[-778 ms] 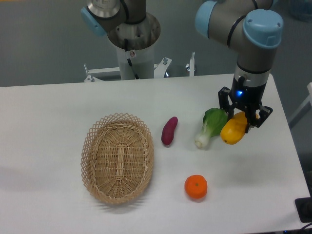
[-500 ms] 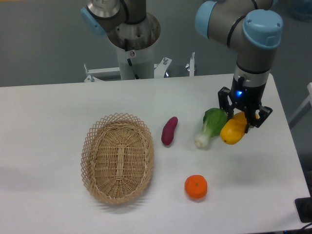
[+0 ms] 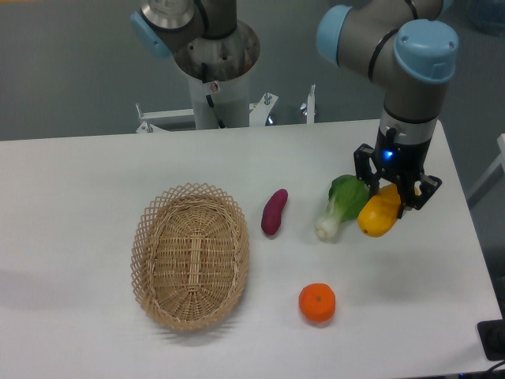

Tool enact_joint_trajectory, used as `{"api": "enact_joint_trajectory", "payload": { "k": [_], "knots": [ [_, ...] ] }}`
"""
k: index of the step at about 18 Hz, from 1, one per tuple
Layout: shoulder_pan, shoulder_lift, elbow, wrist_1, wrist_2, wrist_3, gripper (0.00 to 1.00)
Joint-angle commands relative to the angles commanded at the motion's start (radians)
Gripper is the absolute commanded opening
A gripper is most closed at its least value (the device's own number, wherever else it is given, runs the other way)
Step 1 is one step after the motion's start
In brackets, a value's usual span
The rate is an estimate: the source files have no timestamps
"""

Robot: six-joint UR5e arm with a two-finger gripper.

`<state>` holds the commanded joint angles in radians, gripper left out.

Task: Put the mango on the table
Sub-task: 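Hold the yellow mango in the gripper beside the bok choy, then lower the held yellow mango down onto the table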

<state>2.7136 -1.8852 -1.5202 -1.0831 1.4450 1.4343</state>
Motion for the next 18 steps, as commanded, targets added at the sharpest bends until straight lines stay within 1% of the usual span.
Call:
{"api": "enact_joint_trajectory", "payload": {
  "k": [1,4,8,10,12,16,18],
  "knots": [
    [0.000,-0.014,0.000,0.021,0.000,-0.003,0.50],
    [-0.015,-0.060,-0.015,0.129,0.000,-0.035,0.50],
    [-0.037,-0.153,-0.021,0.270,0.002,-0.054,0.50],
    [-0.052,-0.190,-0.021,0.325,0.003,-0.051,0.50],
    [-0.057,-0.201,-0.025,0.335,0.005,-0.045,0.50],
    [-0.057,-0.250,-0.031,0.353,0.005,-0.015,0.50],
    [-0.057,-0.250,-0.046,0.353,0.005,-0.014,0.50]
  ]
}}
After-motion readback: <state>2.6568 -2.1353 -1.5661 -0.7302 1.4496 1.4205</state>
